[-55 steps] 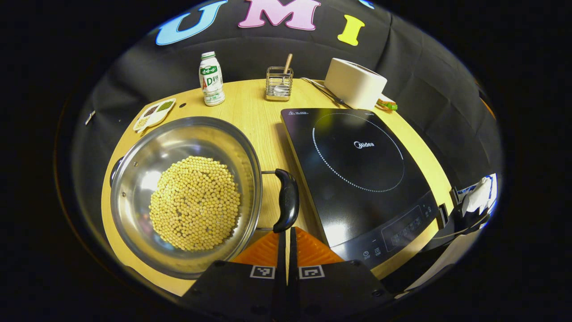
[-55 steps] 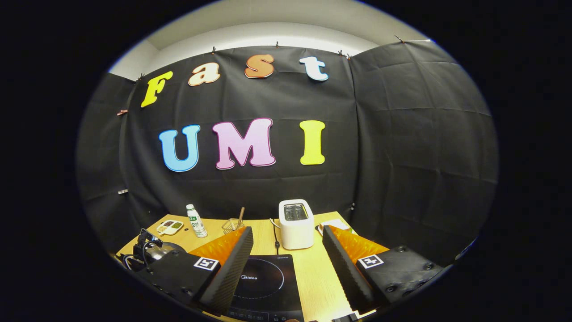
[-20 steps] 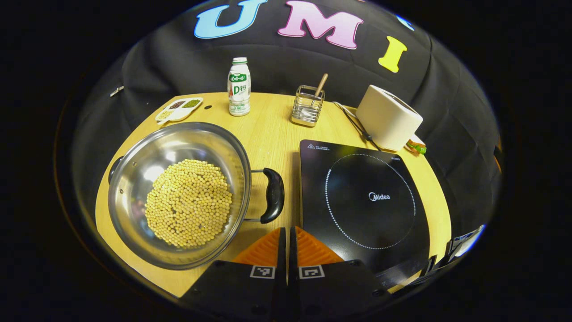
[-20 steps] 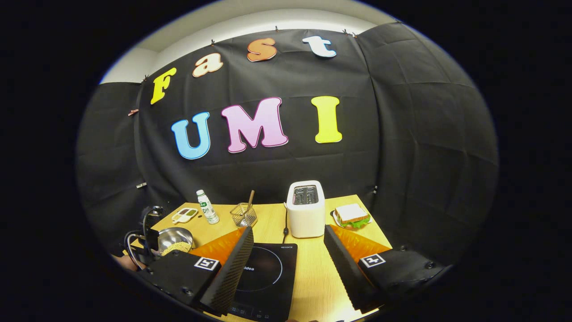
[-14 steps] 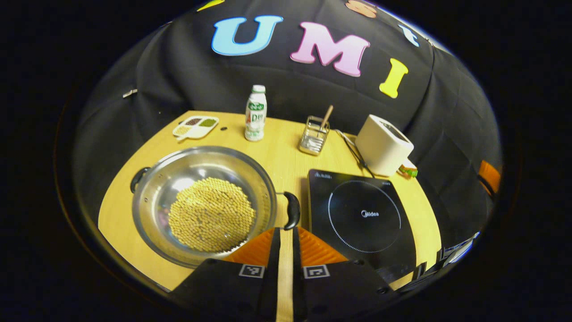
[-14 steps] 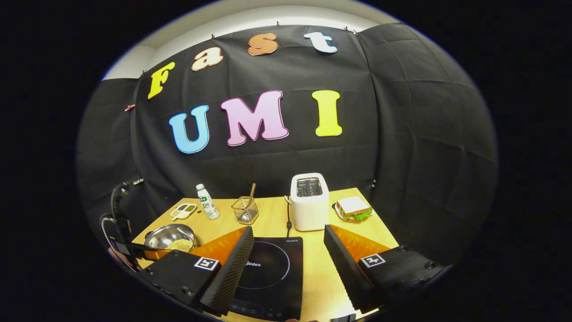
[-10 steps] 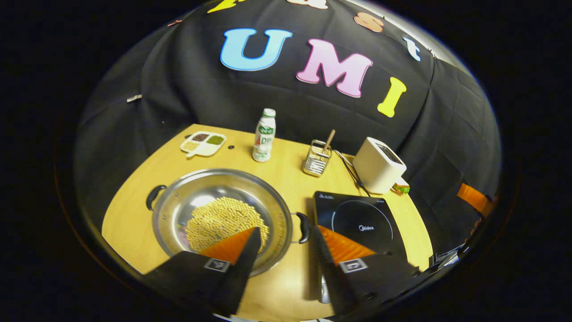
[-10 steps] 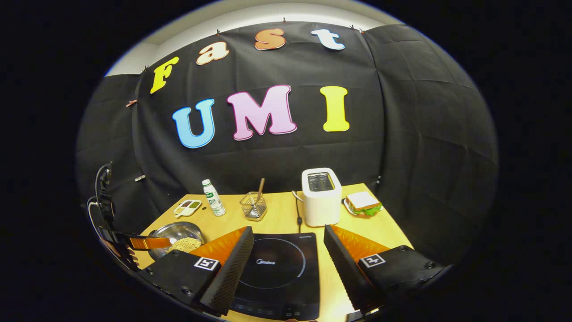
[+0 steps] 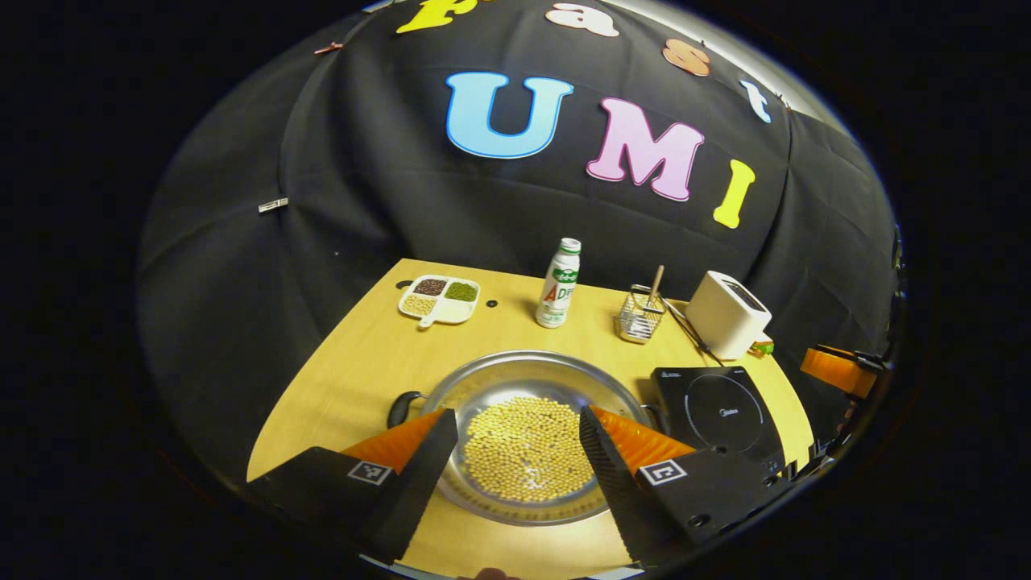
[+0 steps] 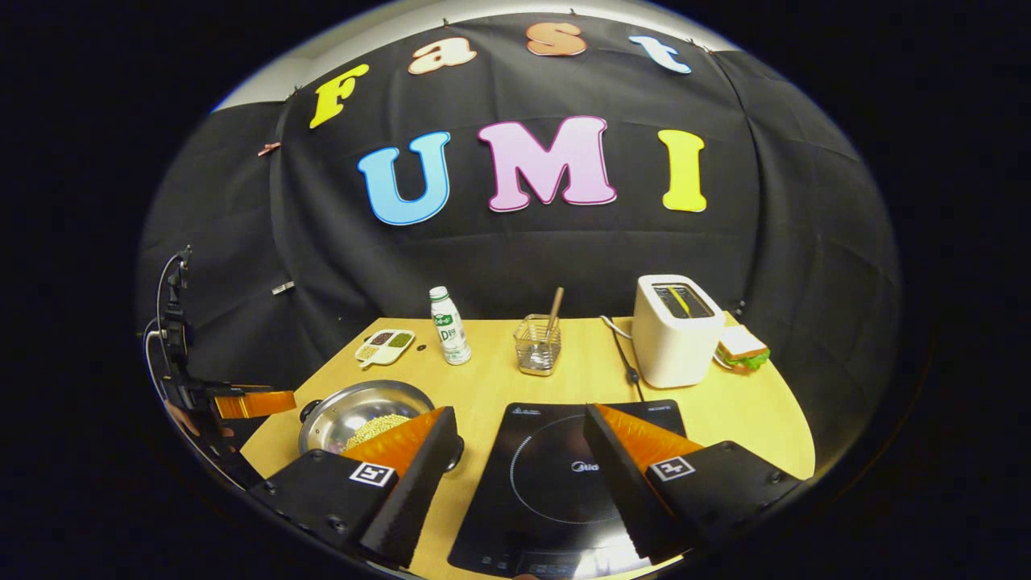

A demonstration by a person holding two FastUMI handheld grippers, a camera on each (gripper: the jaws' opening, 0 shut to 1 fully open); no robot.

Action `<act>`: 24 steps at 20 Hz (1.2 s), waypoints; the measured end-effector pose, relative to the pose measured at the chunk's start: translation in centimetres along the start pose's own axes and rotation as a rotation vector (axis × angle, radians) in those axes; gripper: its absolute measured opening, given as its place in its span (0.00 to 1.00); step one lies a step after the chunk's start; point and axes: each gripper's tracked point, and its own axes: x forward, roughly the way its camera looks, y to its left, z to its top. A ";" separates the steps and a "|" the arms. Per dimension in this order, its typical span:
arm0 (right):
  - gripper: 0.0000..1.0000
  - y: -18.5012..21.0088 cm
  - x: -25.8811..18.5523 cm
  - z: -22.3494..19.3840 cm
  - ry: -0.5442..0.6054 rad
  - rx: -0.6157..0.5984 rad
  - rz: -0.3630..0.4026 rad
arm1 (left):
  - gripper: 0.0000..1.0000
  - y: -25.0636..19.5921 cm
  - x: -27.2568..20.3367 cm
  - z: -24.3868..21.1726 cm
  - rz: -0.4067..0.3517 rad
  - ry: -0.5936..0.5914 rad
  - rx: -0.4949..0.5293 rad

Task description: First push the handle of the pot to place it horizontally, then grasp the pot with both hands and set it on the induction cooktop.

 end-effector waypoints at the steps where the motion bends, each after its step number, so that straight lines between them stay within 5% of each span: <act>1: 0.99 1.1 1.1 -0.6 0.020 0.005 0.011 | 0.95 1.4 0.4 -0.1 0.006 0.007 0.001; 9: 0.99 8.5 8.2 -7.4 0.267 0.096 0.089 | 0.96 9.1 4.6 -1.6 0.011 0.050 0.023; 24: 0.99 9.5 14.5 -16.0 0.492 0.134 0.077 | 0.96 10.5 13.3 -5.0 -0.114 0.182 0.036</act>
